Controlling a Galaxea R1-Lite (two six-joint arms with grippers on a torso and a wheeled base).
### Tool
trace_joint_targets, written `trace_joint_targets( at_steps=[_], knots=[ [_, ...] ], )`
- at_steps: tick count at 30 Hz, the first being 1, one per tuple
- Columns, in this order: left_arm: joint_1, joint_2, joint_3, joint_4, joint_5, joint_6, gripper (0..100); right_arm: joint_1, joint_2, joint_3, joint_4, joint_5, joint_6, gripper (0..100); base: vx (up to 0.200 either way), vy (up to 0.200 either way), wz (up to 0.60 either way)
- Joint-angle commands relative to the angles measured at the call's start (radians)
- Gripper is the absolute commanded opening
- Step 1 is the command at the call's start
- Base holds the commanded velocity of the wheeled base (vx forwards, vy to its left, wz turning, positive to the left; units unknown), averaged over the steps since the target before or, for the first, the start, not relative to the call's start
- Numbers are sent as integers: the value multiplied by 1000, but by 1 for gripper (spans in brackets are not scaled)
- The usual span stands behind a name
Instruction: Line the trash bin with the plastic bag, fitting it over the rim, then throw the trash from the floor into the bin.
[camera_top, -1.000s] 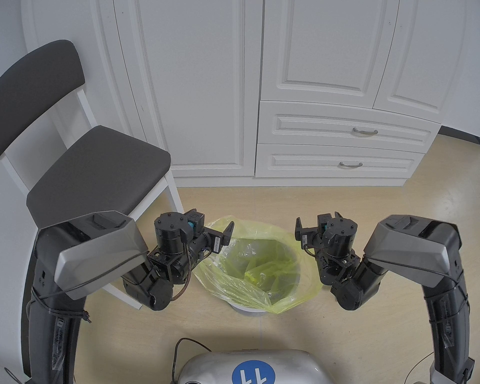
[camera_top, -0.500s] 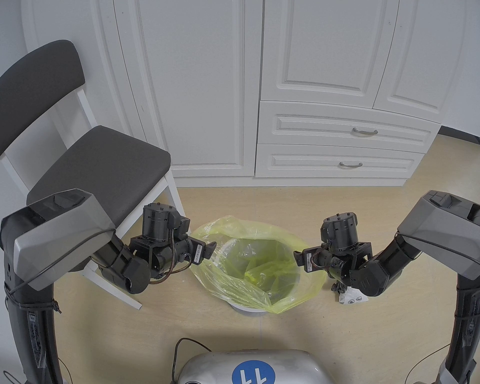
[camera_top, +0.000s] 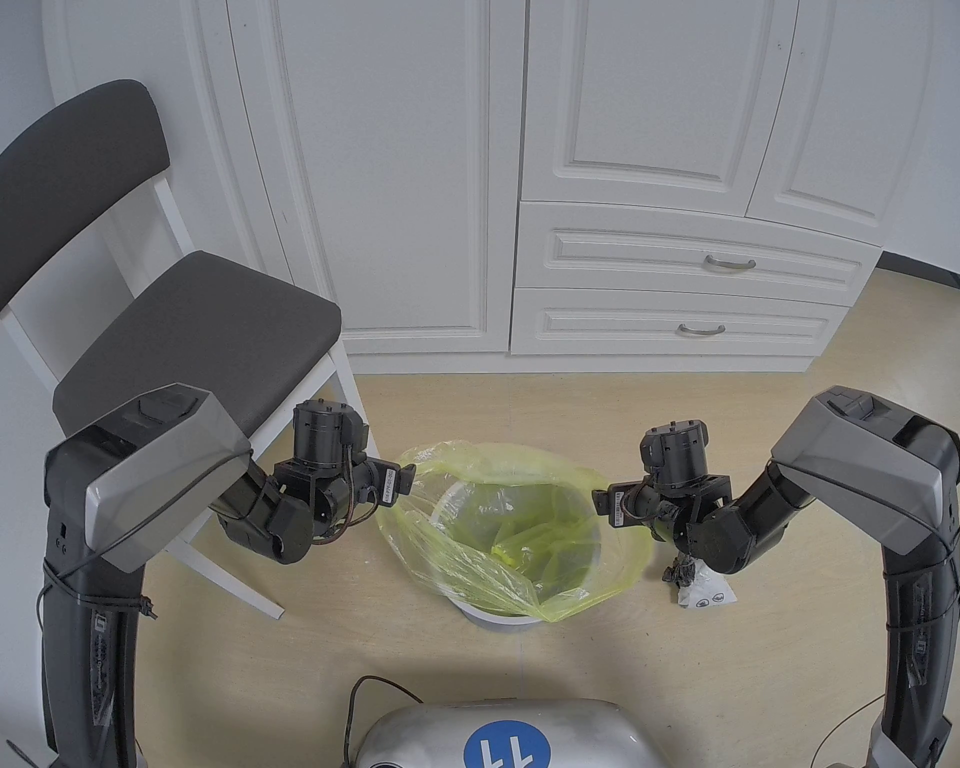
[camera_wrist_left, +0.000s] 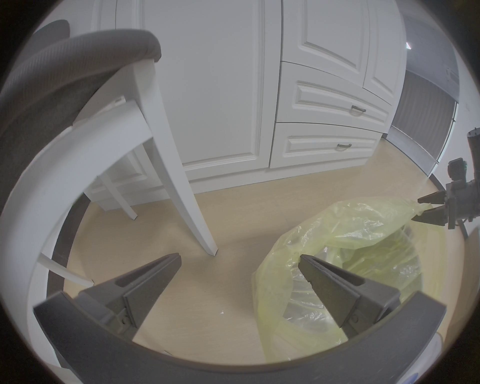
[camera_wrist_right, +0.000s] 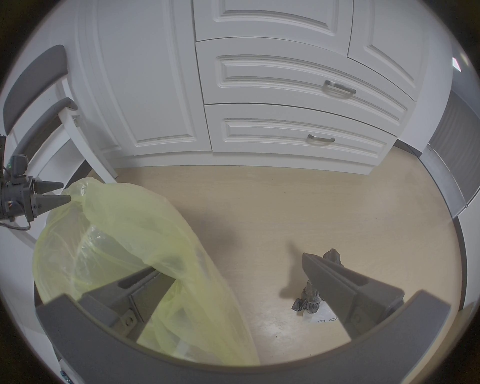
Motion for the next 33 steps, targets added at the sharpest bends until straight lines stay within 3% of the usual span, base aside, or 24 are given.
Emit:
trace_joint_targets(
  at_steps=[1, 6, 15, 33],
  knots=[
    [-6, 103, -98, -5, 11, -42, 100, -13, 67, -89, 1, -41, 36, 100, 0, 0, 0],
    [-22, 171, -221, 0, 120, -117, 100, -22, 111, -173, 5, -84, 102, 100, 0, 0, 0],
    [-22, 212, -310, -6, 146, -167, 100, -36, 160, -256, 0, -86, 160, 100, 0, 0, 0],
    [-16, 358, -491, -12, 227, -162, 100, -53, 324, -386, -32, -87, 202, 100, 0, 0, 0]
  ],
)
